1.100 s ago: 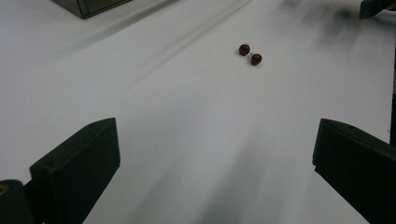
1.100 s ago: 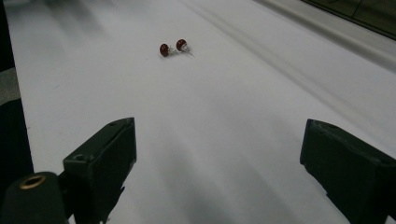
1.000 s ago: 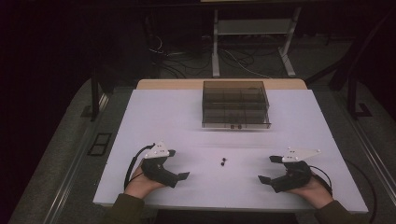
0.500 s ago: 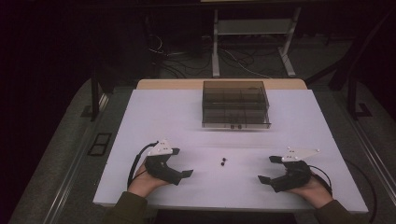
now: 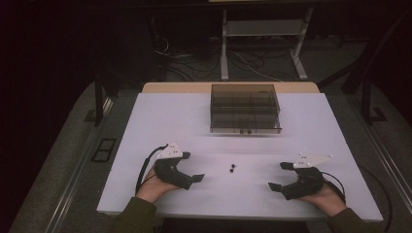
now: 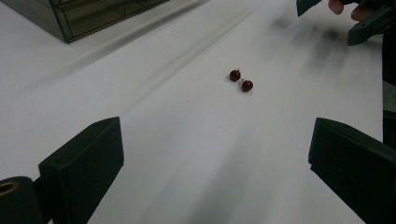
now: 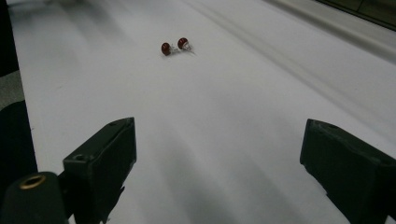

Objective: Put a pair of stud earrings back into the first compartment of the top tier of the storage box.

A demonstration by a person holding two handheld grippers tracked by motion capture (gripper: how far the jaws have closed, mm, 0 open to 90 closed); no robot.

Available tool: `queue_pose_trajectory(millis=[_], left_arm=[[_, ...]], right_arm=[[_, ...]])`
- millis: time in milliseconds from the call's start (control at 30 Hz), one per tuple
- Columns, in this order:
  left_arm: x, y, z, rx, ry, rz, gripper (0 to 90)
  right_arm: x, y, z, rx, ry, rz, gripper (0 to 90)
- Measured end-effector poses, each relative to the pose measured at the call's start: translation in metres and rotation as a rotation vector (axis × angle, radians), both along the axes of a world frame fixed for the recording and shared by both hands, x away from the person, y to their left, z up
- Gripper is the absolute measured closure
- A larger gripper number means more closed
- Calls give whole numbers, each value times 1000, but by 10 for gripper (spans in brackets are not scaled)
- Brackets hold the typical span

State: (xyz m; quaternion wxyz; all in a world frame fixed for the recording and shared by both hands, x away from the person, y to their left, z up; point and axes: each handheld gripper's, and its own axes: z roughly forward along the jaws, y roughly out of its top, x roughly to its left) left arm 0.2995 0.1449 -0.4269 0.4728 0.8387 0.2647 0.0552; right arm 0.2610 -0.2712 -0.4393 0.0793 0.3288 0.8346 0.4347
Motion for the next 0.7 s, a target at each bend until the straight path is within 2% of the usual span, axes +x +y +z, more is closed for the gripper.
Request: queue_pose_trajectory(millis=[167, 333, 700], left_arm=[[2, -1, 1, -1, -3, -1, 29], [7, -3, 2, -27, 4, 2, 30], [15, -13, 5, -36, 0, -11, 36]], right_arm=[[0, 0, 0, 3, 1, 0, 101], [0, 0, 0, 5, 2, 7, 101], [0, 0, 0, 4, 3, 3, 101]])
